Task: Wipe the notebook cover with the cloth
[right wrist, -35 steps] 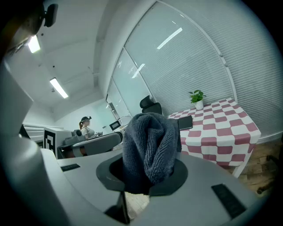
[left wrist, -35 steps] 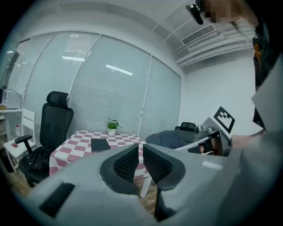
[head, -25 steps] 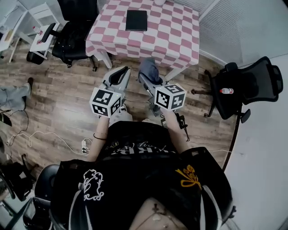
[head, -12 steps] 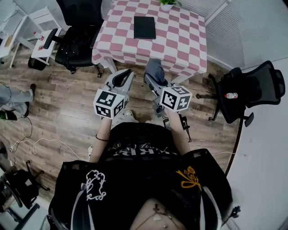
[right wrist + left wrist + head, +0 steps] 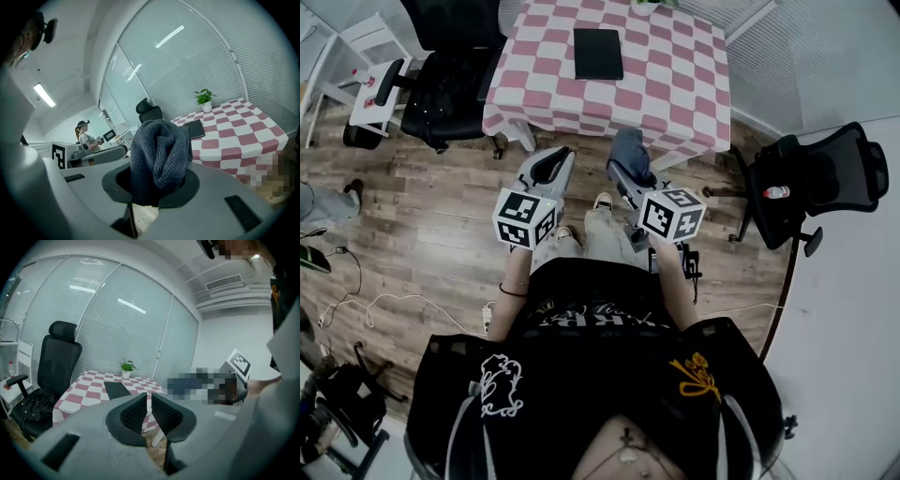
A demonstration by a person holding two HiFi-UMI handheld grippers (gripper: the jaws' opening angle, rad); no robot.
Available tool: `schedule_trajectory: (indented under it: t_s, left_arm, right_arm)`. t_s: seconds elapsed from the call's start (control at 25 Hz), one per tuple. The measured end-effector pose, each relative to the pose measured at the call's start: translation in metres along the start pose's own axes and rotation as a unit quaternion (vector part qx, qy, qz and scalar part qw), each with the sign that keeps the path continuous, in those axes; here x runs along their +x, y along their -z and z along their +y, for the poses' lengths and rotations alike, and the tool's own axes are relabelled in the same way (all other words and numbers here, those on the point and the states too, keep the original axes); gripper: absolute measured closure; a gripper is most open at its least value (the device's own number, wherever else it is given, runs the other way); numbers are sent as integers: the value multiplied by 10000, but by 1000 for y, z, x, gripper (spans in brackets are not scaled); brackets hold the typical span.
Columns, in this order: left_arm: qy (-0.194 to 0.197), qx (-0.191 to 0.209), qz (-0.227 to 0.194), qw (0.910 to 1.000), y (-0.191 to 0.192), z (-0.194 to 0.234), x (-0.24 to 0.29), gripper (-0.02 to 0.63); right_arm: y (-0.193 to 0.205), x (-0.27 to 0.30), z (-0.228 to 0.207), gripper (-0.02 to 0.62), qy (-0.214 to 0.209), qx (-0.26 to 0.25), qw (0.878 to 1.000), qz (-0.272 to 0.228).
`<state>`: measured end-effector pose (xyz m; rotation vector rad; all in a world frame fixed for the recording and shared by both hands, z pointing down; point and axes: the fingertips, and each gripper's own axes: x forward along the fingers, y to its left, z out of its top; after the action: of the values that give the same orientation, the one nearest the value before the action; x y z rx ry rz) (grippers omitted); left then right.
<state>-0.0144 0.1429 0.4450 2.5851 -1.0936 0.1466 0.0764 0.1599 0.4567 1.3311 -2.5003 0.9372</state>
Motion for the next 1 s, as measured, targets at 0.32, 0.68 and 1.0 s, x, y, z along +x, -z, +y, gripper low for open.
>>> schedule_trajectory:
  t_s: [0.32,0.68,1.0]
  left_arm:
    - [-16,121,147,9998,-1,14,38,581]
    - [-387,131,244,9989,-31,75,116,580]
    - [-501,248,365,9978,-59,104,183,581]
  right_arm:
    - [-21,36,-39,523,-105,104,9999,74]
    - [-88,103,-104,523,-351,83,9992,187]
    - [-132,153,-154,523,-555,133,9978,332]
